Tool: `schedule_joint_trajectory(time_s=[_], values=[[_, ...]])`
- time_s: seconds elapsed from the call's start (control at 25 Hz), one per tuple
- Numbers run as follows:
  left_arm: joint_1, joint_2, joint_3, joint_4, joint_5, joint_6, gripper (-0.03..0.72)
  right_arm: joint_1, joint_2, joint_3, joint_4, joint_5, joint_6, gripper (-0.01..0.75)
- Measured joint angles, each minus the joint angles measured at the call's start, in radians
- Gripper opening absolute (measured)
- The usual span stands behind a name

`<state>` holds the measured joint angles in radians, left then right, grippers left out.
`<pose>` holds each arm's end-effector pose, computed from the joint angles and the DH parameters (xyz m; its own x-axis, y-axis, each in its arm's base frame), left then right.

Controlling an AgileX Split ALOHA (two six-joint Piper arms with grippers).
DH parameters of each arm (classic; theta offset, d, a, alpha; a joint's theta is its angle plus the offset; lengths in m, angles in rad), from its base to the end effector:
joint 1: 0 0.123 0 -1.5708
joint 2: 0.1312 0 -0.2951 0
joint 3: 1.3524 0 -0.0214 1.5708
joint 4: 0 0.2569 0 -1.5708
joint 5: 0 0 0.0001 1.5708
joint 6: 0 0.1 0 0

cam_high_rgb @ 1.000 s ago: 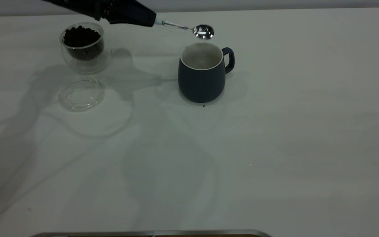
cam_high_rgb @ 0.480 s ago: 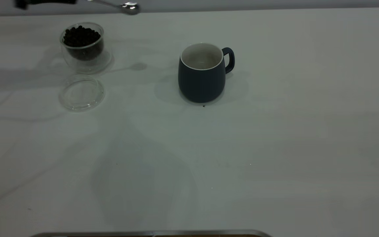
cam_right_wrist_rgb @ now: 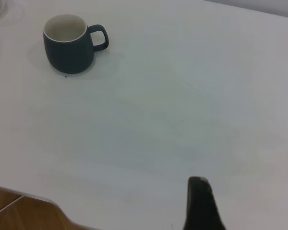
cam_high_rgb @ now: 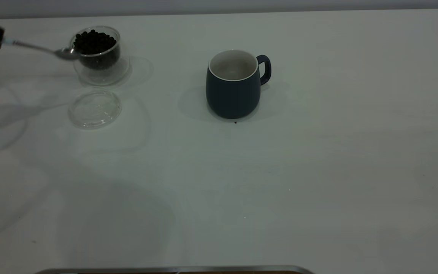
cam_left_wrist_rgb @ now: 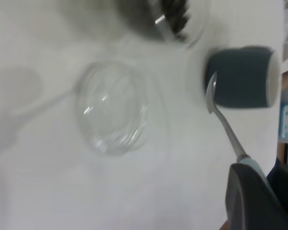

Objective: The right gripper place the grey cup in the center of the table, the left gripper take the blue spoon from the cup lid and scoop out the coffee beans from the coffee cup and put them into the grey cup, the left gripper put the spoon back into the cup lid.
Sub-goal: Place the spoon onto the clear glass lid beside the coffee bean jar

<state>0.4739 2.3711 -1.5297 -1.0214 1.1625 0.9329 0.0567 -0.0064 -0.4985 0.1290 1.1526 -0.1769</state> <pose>0.4226 0.1287 0.0767 -0.9465 -0.2406 -0.2151 0.0041 0.6573 -0.7536 -0.0080 0.0113 0.2683 -0.5047 -0.1519 -0.8498 -0.2201 0.9745 -0.0435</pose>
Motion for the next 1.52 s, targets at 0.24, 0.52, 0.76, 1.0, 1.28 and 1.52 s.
schedule_joint_trajectory(time_s=[0.24, 0.52, 0.76, 1.0, 1.28, 1.52], values=[[0.021, 0.055, 0.005, 0.010, -0.001, 0.005, 0.121, 0.000, 0.000, 0.000, 0.000, 0.000, 0.000, 0.511], [0.021, 0.157, 0.005, -0.016, -0.004, 0.050, 0.121, 0.000, 0.000, 0.000, 0.000, 0.000, 0.000, 0.511], [0.006, 0.192, 0.005, -0.066, -0.008, 0.097, 0.121, 0.000, 0.000, 0.000, 0.000, 0.000, 0.000, 0.511], [-0.025, 0.203, 0.005, -0.069, -0.015, 0.101, 0.121, 0.000, 0.000, 0.000, 0.001, 0.000, 0.000, 0.511], [-0.025, 0.203, 0.005, -0.072, -0.069, 0.101, 0.121, 0.000, 0.000, 0.000, 0.001, 0.000, 0.000, 0.511], [-0.032, 0.203, 0.005, -0.072, -0.091, 0.103, 0.121, 0.000, 0.000, 0.000, 0.001, 0.000, 0.000, 0.511]])
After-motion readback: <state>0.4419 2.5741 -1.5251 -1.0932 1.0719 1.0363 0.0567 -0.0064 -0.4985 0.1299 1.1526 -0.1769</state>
